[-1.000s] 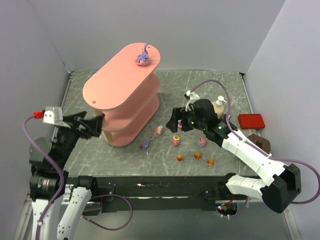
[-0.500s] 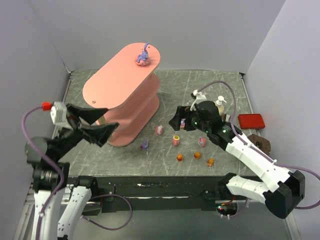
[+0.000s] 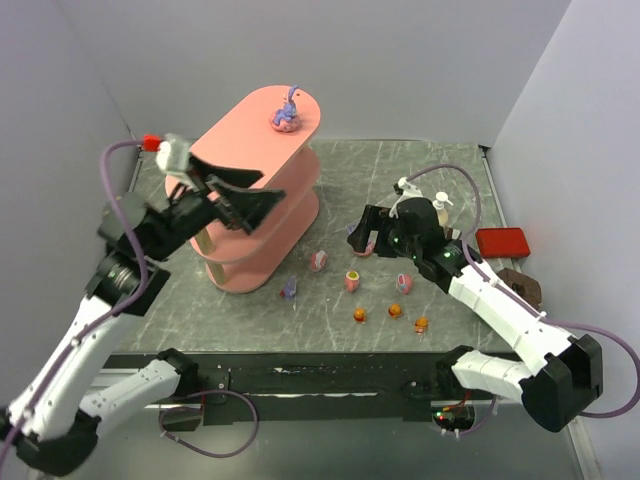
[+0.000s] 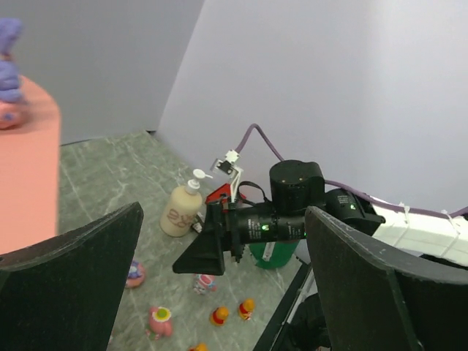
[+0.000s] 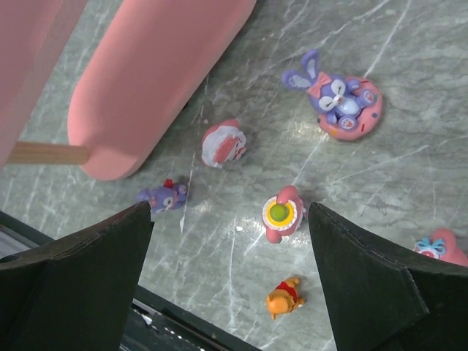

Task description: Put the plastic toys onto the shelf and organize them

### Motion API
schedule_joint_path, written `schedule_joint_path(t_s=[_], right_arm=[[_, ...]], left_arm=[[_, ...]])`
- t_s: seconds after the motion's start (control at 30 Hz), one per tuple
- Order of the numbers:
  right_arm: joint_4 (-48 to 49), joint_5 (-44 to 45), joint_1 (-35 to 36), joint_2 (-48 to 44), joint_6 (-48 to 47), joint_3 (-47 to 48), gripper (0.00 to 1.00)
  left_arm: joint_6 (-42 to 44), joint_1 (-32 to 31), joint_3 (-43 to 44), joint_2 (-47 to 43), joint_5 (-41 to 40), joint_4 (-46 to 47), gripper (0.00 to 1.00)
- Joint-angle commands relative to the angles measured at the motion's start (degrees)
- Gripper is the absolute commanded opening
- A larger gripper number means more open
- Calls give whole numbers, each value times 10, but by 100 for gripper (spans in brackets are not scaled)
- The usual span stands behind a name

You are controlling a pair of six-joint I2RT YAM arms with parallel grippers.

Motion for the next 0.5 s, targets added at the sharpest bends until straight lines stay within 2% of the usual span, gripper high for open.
schedule_joint_path(t_s=[0.0,0.07,0.13,0.2,0.27,0.33,0.47], right_arm=[[11,-9,-20,-10,12,2,94],[8,-4,-24,-19,9,-5,94],[3,-1,-35,-24,11,-14,95],[3,0,-45,-34,15,-23,95],[5,-3,-59,-47,18,-40,95],[11,-10,-74,-59,21,-55,95],[14,-13,-93,-72,26,-71,95]], left_arm=[[54,-91,39,50,-163,-20,99],[72,-136,33,66,-217,-14,99],[90,-190,52,93,-264,-47,99],[126,-255,91,143,-348,-109,98],[149,-297,97,174,-441,-125,98],[153,-339,85,188,-472,-139,99],[125,-358,57,211,-492,-161,98]])
